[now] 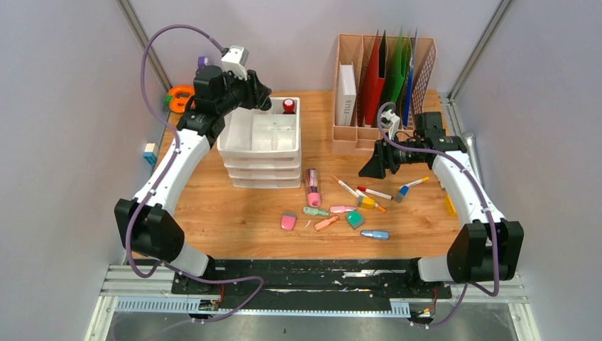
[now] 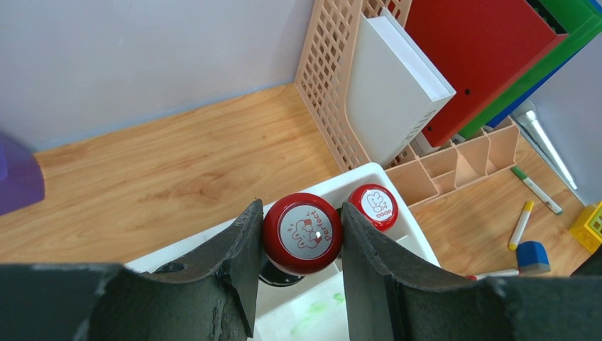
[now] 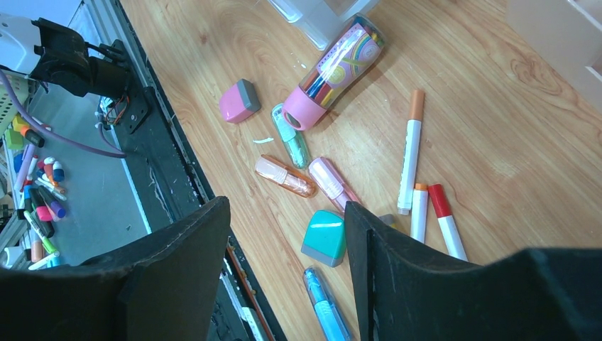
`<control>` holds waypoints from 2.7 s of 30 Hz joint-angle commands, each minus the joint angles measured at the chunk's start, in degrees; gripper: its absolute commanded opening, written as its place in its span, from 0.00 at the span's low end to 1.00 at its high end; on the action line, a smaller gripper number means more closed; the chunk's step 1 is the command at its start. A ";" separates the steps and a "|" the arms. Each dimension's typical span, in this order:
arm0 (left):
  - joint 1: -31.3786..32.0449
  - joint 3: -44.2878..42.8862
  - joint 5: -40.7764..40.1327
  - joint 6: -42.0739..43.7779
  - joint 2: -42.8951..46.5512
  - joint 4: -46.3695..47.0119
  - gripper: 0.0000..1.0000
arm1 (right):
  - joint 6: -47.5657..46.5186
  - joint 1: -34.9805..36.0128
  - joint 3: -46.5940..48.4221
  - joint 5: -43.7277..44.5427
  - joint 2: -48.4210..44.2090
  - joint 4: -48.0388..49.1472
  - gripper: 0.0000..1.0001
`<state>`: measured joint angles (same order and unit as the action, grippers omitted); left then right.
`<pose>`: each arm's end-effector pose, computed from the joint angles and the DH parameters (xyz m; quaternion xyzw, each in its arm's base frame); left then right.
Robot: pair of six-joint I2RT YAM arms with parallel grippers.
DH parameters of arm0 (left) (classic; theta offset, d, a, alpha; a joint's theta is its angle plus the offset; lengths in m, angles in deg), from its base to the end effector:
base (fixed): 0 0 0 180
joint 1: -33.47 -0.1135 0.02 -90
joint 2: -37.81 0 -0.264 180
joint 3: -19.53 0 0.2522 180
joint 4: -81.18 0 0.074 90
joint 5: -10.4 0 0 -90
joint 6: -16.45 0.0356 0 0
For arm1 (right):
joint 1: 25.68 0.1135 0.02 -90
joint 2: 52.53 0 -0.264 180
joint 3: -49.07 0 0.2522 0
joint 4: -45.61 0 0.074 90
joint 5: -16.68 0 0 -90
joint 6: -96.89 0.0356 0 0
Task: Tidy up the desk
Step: Place the stationery in the storage box, then pick up the stationery from the center of the board.
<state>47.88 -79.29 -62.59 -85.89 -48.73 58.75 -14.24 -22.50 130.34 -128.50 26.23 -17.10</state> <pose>0.3430 -0.0989 0.4116 0.1086 0.7566 -0.2572 0.5913 0.2653 0.0440 0.3016 -0.2968 0.8122 0.4065 0.2949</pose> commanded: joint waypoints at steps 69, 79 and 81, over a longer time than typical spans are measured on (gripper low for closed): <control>-0.35 7.42 0.43 19.25 20.63 -17.15 1.00 | 22.62 34.54 -5.81 44.80 23.18 33.89 0.66; -0.35 8.30 0.07 20.45 21.42 -17.26 1.00 | 22.00 31.99 -5.72 39.89 22.87 33.87 0.36; -0.35 8.34 0.24 20.43 21.37 -17.40 1.00 | 22.01 31.08 -5.57 39.12 21.60 33.65 0.28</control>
<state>47.88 -71.16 -62.20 -66.70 -28.91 39.76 7.90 10.09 123.87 -87.06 49.62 14.81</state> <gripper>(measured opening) 0.998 0.491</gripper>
